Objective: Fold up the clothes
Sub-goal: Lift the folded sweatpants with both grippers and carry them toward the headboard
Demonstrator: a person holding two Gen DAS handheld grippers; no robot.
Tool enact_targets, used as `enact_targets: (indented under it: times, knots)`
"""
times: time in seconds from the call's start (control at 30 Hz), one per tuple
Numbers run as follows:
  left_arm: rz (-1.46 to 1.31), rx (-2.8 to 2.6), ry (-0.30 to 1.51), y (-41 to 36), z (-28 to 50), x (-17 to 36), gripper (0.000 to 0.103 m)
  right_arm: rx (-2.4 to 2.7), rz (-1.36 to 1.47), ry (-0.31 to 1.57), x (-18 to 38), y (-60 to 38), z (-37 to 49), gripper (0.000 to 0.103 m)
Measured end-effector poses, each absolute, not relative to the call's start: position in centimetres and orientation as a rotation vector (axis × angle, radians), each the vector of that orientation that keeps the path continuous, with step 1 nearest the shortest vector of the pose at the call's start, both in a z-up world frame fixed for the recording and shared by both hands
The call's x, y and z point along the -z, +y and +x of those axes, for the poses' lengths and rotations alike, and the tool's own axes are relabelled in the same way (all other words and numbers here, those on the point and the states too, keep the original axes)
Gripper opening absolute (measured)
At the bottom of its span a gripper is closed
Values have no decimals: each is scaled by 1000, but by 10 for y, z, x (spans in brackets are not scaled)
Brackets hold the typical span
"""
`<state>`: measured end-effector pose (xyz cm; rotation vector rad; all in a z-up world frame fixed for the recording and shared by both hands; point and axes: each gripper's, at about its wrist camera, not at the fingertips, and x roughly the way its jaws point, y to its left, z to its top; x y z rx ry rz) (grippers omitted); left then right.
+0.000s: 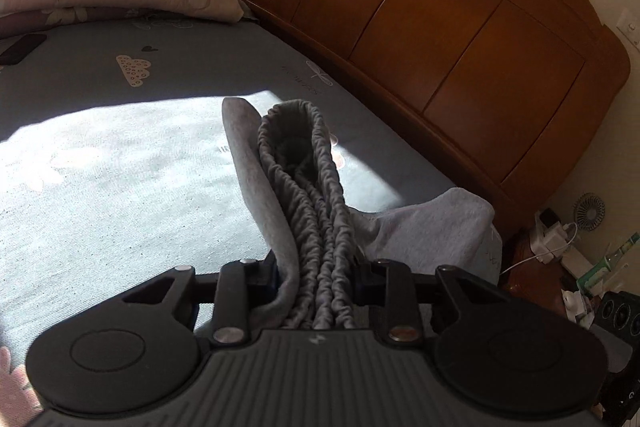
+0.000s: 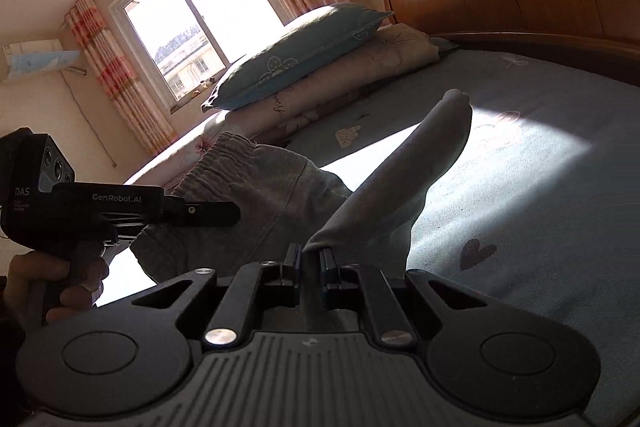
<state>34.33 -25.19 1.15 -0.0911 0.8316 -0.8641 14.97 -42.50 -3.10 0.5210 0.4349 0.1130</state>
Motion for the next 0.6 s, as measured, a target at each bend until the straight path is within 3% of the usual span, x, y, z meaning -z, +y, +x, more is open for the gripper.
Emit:
enact_targets:
  times: [0.2,0.27,0.6]
  knots:
    - [-15,975,830,-325,361,-13,28,-25,559,398,37,-457,143,11]
    - [11,1007,827,-348,365,-11,28,-23,569,365,39,-462,138,1]
    - [143,958,852,-394,386,18,29,46,551,414,54,-465,135,1]
